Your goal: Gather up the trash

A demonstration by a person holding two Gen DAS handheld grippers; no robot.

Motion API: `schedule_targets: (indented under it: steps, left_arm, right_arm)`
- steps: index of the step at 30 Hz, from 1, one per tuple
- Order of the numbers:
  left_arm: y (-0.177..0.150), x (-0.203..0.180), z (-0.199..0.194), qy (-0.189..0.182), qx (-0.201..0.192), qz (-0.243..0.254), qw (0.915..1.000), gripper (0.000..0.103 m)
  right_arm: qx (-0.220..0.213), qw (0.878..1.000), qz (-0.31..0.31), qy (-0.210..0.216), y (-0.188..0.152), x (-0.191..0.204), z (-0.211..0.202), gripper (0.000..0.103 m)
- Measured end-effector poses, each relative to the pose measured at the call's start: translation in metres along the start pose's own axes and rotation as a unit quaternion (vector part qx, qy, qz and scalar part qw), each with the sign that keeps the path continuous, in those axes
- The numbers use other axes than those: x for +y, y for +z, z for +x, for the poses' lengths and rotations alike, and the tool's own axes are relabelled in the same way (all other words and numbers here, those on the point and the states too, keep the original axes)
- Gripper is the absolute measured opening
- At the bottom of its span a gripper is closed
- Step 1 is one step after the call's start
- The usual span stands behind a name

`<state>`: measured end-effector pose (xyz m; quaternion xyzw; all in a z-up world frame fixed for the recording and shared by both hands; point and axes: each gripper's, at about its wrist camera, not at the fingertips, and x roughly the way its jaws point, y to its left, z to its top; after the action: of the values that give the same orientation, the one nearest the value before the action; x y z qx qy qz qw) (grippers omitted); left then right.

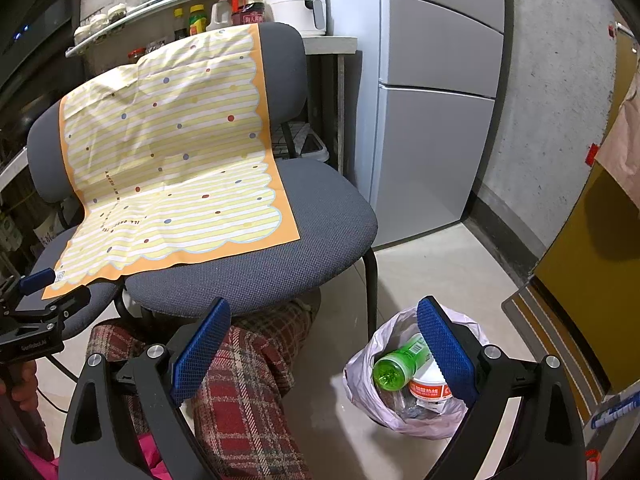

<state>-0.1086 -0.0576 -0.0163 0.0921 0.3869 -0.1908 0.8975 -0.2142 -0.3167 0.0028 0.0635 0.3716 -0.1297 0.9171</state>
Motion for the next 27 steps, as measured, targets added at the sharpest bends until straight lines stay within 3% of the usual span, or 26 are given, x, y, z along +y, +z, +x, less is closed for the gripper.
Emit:
schedule_targets:
  steps: [27]
  left_arm:
    - [-0.0051,-0.0051,0.0017,-0.002,0.004,0.002,1.0,0.096]
  right_arm:
    - [0.0,1.0,0.0,0.001,-0.0001,-0.003,0.0006,0.093]
